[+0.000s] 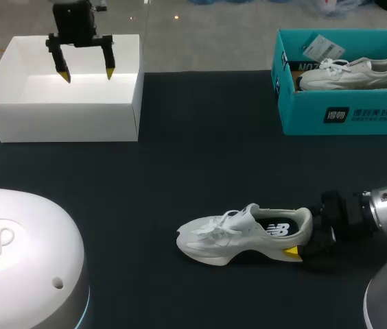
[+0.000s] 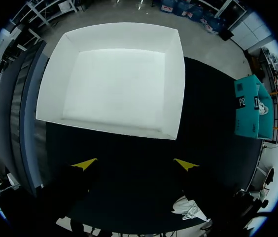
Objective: Take the shoe out of the shoebox, open the shoe tongue, remove and reinsert the insole, then place the shoe into the shoebox
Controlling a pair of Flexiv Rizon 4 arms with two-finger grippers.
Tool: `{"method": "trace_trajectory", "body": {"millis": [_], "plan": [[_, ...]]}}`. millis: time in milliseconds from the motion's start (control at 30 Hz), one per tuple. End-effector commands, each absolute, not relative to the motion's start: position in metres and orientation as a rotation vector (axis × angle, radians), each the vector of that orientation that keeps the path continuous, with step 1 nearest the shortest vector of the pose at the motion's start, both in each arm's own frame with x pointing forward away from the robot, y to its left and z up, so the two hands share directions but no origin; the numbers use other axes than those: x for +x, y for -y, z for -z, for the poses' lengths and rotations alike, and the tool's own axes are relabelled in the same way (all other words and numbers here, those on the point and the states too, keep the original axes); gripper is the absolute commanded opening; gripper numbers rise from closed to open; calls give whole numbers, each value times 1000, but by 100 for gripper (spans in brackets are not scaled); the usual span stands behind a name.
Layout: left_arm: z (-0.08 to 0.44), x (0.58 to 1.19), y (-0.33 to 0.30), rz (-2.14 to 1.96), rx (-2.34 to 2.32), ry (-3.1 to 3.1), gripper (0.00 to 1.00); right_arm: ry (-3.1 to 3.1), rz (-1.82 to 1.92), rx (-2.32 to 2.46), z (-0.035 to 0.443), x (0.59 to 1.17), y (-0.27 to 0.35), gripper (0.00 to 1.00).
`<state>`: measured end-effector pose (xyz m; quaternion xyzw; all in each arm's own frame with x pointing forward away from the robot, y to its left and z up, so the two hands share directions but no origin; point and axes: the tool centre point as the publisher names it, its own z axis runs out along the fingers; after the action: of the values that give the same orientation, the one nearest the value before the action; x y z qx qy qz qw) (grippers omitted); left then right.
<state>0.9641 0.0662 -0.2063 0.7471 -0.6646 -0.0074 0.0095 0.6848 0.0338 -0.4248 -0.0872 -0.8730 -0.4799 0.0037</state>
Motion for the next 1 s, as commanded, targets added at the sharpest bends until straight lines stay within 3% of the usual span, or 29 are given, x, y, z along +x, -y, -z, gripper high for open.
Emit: {"method": "trace_trajectory", "body": {"millis": [33,400,1000], "plan": [[214,932,-35,-20,2342,2133,100,2741,1502,-276,425,684,-34,0],[248,863,27,-34,2306,2129,100,2741,1502,-276,425,684,-34,0],[277,809,123,-81,2133,2176,100,2741,1502,-276,425,684,-34,0]]}}
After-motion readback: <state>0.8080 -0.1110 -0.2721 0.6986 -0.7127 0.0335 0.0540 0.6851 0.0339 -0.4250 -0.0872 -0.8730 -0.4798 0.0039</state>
